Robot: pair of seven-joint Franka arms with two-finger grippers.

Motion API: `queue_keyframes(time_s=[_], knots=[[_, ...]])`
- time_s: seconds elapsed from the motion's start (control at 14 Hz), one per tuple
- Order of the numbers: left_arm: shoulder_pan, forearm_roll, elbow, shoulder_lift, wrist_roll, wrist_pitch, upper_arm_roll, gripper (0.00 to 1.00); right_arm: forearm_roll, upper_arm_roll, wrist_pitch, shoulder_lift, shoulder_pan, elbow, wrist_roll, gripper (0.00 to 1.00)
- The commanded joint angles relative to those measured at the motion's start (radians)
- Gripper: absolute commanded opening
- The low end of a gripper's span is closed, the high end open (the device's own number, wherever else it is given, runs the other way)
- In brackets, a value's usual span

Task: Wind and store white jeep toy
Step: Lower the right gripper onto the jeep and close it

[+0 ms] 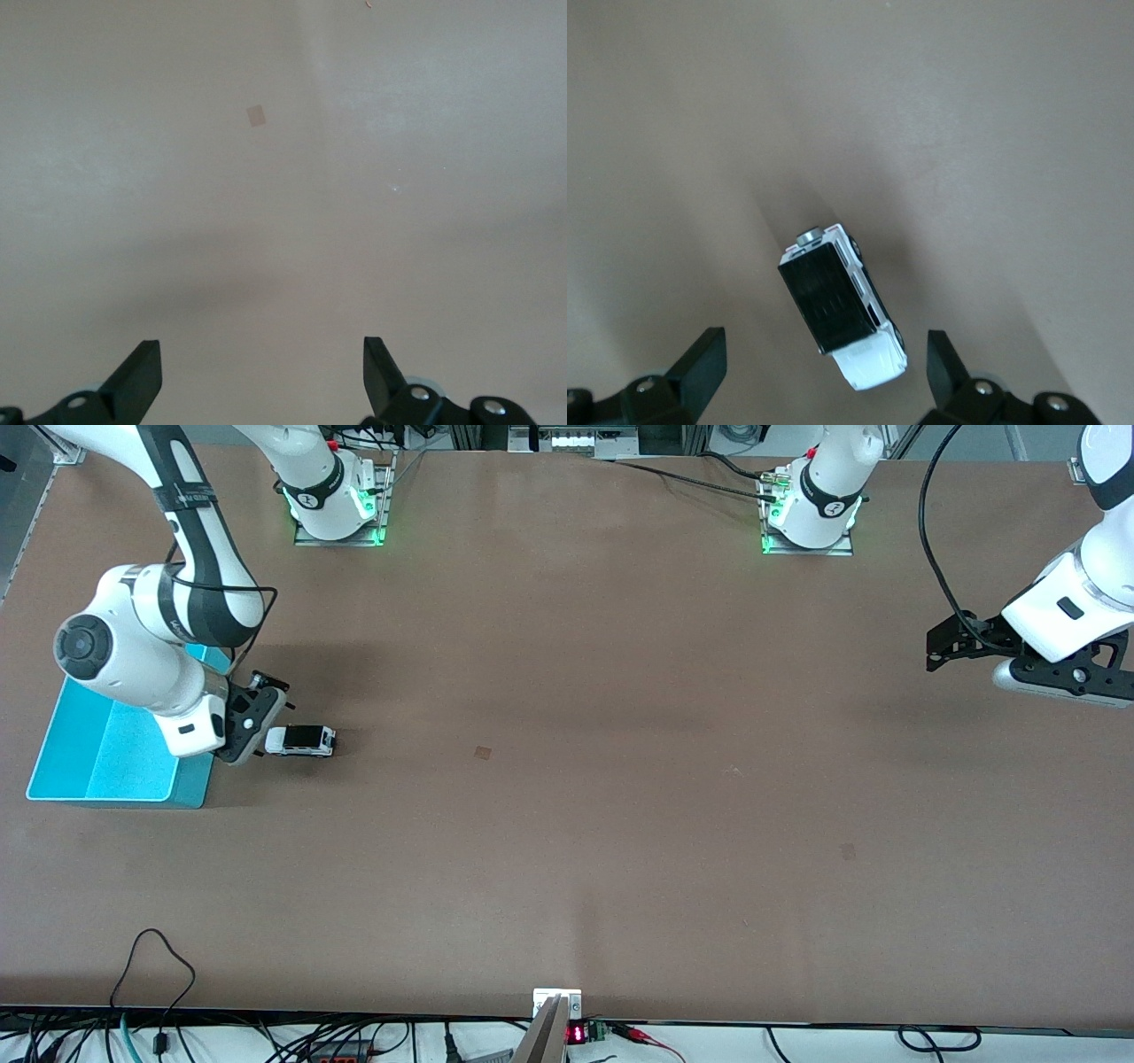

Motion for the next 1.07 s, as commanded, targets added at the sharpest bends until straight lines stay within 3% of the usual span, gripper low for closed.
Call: queue_keyframes(time_s=[0.0, 0.21, 0.43, 1.0], knots=[[0.003, 0.008, -0.016, -0.024, -0.01, -0.009, -0.003, 1.0, 0.008, -0.002, -0.011, 0.007, 0.015, 0.013, -0.012, 1.0], [0.003, 0.008, -0.016, -0.024, -0.01, -0.009, -0.002, 1.0, -0.013, -0.002, -0.011, 0.071, 0.015, 0.084, -0.15, 1.0], [0.003, 0.009, -0.016, -0.026, -0.013, -0.024, -0.005, 1.0, -0.023, -0.005, 0.032, 0.091, 0.012, 0.073, -0.229, 1.0], [0.004, 0.008, 0.006, -0.021, -0.007, -0.047, 0.003, 1.0, -0.032, -0.003, 0.305, 0.09, 0.016, -0.126, -0.311, 1.0]])
